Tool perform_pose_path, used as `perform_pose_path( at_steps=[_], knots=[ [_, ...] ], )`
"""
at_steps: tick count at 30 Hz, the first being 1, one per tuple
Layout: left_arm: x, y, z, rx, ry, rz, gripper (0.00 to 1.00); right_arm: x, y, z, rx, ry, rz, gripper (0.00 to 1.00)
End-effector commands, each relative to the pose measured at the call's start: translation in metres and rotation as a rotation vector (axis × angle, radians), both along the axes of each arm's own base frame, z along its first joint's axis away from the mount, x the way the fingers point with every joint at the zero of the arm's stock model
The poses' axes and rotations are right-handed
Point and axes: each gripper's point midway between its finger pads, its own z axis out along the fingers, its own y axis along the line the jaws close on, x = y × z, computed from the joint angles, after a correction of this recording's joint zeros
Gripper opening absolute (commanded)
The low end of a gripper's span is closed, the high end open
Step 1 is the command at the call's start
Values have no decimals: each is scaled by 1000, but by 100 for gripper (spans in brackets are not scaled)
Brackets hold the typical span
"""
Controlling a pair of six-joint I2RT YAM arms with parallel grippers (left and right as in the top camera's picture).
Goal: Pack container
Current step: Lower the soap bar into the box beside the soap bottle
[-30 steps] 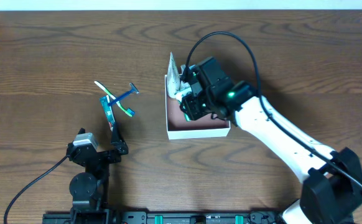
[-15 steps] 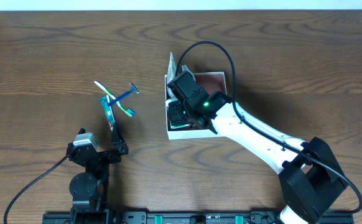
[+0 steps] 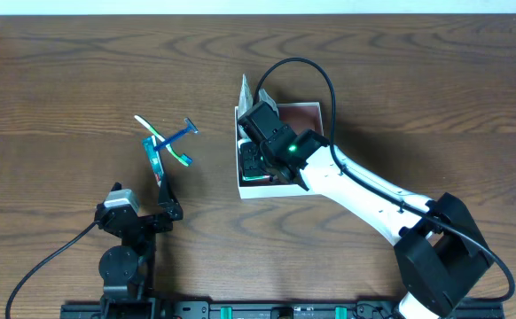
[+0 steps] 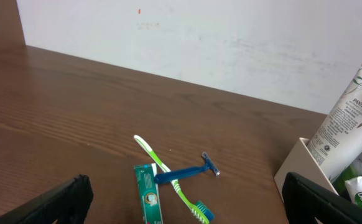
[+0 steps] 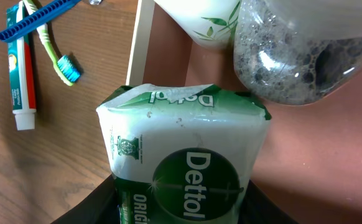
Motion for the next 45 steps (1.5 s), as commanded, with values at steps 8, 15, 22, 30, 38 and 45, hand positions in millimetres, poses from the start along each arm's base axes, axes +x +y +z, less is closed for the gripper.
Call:
perform_pose_path(
  at_steps=[8, 15, 22, 30, 38, 45],
  knots=[
    [-1, 3, -19, 11, 58, 12, 98, 3, -3, 32, 28, -57, -28, 34],
    [-1, 3, -19, 11, 58, 12, 98, -7, -11, 24, -1, -3, -63, 34],
    [-1, 3, -19, 11, 58, 12, 98, -11, -15, 21, -13, 23, -83, 34],
    [-1, 3, -19, 11, 58, 12, 98, -10, -14, 22, -11, 21, -82, 36],
    [-1, 3, -19, 11, 58, 12, 98, -8, -12, 23, 3, 15, -101, 36],
    [-1, 3, -19, 11, 58, 12, 98, -7, -13, 23, -2, 10, -105, 36]
  ],
)
